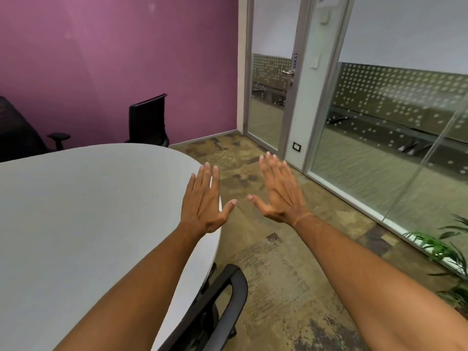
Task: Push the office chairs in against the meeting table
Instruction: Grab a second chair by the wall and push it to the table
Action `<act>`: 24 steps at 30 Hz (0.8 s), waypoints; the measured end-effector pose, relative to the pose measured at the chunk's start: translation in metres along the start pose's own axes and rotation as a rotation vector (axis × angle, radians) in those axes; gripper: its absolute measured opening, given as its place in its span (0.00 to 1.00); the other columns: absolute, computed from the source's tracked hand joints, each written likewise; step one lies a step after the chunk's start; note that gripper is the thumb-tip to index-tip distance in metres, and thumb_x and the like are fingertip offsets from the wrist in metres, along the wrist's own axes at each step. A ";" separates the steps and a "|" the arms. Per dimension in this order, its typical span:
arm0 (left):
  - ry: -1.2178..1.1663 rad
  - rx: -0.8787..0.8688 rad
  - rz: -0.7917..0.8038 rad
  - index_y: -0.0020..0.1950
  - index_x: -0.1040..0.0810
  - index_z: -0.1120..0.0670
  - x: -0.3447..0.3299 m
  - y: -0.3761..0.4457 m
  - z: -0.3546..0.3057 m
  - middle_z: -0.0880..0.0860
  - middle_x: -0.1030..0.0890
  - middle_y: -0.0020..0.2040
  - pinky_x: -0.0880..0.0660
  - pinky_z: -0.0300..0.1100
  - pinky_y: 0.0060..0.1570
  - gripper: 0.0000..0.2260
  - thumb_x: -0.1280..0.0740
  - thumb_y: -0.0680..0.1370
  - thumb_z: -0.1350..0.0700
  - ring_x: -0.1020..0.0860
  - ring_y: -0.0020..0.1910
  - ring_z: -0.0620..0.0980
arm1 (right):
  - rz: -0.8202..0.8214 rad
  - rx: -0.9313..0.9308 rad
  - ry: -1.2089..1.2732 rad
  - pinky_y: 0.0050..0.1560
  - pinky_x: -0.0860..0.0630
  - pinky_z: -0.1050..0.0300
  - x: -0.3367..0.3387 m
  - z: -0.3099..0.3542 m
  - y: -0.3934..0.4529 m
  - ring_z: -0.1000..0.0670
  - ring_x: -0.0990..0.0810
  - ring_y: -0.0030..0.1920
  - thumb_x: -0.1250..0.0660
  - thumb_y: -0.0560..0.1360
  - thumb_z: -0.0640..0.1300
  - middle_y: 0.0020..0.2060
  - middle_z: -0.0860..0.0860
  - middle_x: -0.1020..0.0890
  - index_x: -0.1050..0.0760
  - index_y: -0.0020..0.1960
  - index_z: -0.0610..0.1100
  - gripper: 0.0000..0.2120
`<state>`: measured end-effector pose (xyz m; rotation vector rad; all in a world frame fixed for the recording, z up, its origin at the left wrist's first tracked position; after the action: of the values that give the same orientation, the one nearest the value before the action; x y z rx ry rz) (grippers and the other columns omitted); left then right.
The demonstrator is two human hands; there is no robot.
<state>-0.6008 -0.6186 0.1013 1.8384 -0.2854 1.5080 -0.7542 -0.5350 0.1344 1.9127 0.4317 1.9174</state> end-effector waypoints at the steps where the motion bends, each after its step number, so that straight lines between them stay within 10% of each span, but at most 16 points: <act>1: -0.005 -0.014 0.001 0.81 0.58 0.55 -0.005 0.011 0.001 0.58 0.56 0.81 0.65 0.48 0.74 0.44 0.62 0.73 0.27 0.58 0.80 0.55 | -0.002 -0.008 0.000 0.77 0.53 0.42 -0.004 -0.005 0.008 0.43 0.52 0.79 0.45 0.76 0.67 0.79 0.39 0.49 0.55 0.79 0.40 0.45; 24: 0.049 0.109 -0.061 0.80 0.56 0.57 -0.107 0.309 -0.018 0.59 0.54 0.81 0.56 0.53 0.78 0.44 0.57 0.75 0.28 0.56 0.80 0.56 | 0.038 0.130 0.105 0.77 0.55 0.42 -0.128 -0.229 0.243 0.45 0.56 0.79 0.49 0.74 0.69 0.79 0.41 0.53 0.59 0.79 0.40 0.46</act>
<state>-0.8264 -0.8551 0.1246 1.8744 -0.1244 1.5505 -0.9987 -0.7956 0.1357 1.9179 0.5682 2.0671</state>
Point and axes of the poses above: each hand's wrist, its own y-axis towards the middle knuckle, its own x-axis out of the back of the hand, z = x × y, the point moved 9 cm from there along y, towards the middle knuckle
